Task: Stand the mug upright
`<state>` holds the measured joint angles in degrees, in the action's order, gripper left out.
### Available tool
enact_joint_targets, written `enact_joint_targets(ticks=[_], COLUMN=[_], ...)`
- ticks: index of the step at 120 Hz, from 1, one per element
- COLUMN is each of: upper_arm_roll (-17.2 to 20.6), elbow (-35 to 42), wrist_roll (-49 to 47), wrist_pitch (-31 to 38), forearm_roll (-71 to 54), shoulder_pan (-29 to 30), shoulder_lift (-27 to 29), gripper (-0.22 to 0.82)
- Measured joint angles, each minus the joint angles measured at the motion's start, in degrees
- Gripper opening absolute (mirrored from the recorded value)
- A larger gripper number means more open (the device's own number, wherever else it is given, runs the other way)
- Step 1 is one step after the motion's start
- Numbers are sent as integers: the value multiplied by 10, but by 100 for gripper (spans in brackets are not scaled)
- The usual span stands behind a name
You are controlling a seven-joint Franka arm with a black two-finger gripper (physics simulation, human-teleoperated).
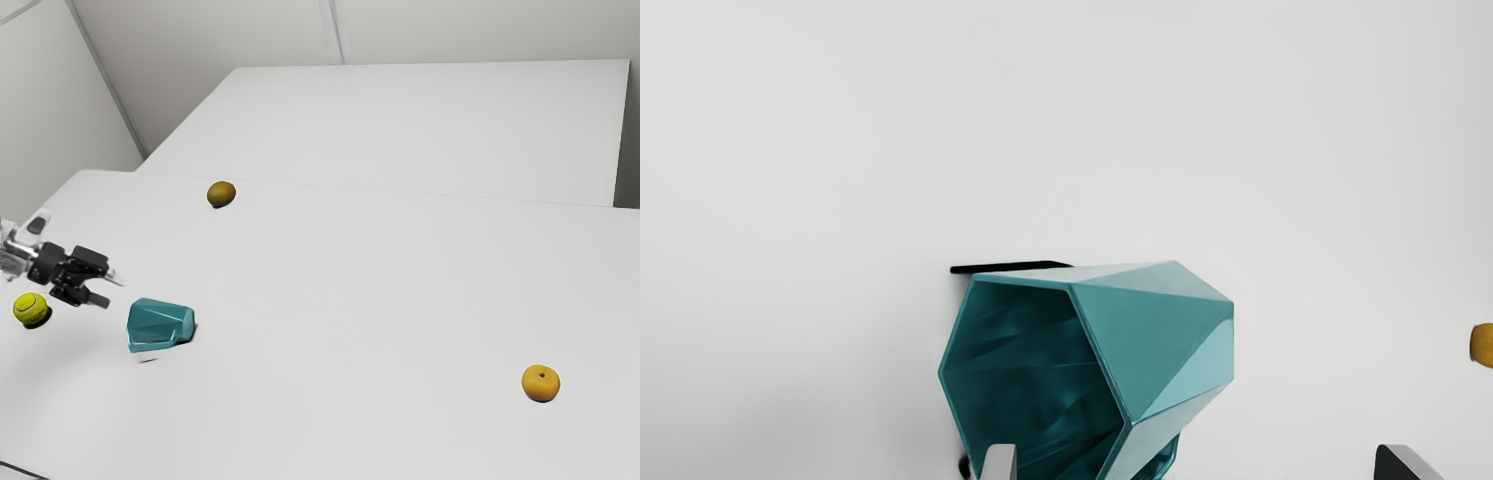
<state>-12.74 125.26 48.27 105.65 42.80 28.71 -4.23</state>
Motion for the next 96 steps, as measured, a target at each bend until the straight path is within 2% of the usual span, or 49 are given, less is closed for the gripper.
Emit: enact_joint_targets(ticks=[45, 96], upper_arm_roll=[0, 0], elbow=[0, 9], wrist_roll=[26, 68], wrist_pitch=[-35, -8], forearm_roll=[11, 82], shoulder_pan=[3, 3], shoulder_lift=[-39, -64], gripper=[58, 58])
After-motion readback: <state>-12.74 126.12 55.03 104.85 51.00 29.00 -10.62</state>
